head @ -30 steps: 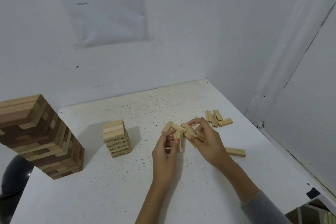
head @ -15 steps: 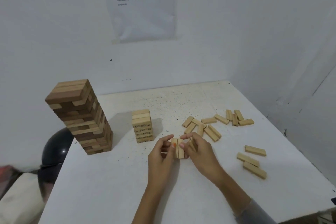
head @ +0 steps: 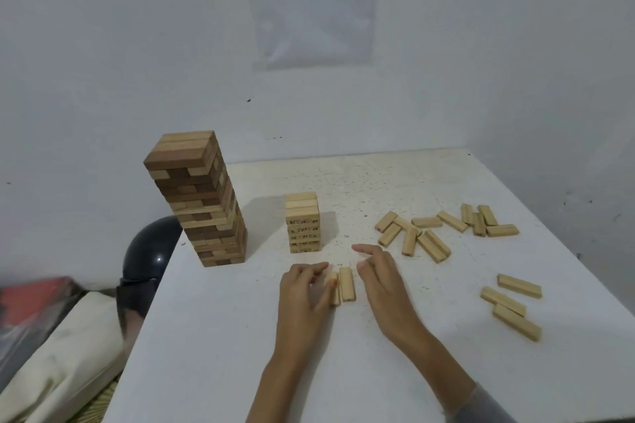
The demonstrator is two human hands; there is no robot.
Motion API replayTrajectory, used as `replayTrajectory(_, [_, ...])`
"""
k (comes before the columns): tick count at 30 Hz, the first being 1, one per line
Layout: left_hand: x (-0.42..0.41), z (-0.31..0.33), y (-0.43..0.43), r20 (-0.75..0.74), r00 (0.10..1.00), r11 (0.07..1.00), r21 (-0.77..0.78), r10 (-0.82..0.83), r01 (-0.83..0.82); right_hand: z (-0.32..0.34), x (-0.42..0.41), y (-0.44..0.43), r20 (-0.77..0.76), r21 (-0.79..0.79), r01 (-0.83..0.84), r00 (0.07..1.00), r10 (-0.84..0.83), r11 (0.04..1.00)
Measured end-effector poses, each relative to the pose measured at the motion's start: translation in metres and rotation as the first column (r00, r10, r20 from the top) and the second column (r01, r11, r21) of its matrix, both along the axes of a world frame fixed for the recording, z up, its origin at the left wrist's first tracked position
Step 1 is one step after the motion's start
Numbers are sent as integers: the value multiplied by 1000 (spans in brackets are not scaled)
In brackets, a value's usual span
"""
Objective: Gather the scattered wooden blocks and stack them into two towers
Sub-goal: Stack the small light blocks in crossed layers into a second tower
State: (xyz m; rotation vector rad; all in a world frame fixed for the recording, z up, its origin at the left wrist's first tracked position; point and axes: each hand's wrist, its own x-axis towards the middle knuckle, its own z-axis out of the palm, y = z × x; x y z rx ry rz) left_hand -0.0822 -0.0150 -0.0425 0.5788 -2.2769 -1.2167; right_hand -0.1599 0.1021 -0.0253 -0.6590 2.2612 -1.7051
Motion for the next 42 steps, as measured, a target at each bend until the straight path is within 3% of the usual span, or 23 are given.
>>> replayTrajectory(3, [5,2,0,-13,1000,996,84,5,-4,-4,4,2,-28,-18,-51,998,51,999])
replayTrajectory(8, [15,7,-6,0,994,979,173,-106,105,-3,-4,4,-12,-73,61,998,-62,995])
replayTrajectory(15, [21,8,-1,8,991,987,92,-133,131,1,-15,8,-44,29,136,990,-135,990])
replayTrajectory(18, [21,6,0,-13,992,988,88,-127,128,5,-19,16,10,36,14,1000,-14,999])
replayTrajectory(21, [21,5,-3,-39,991,984,121,-129,133,5,-24,33,65,100,-242,970,236,965])
replayTrajectory(25, [22,2,-4,-53,988,981,122,-148,154,-3,-26,39,-67,320,-377,906,418,869])
replayTrajectory(42, [18,-1,-8,-66,984,978,120,-165,172,-13,-18,27,-177,261,-256,935,307,931])
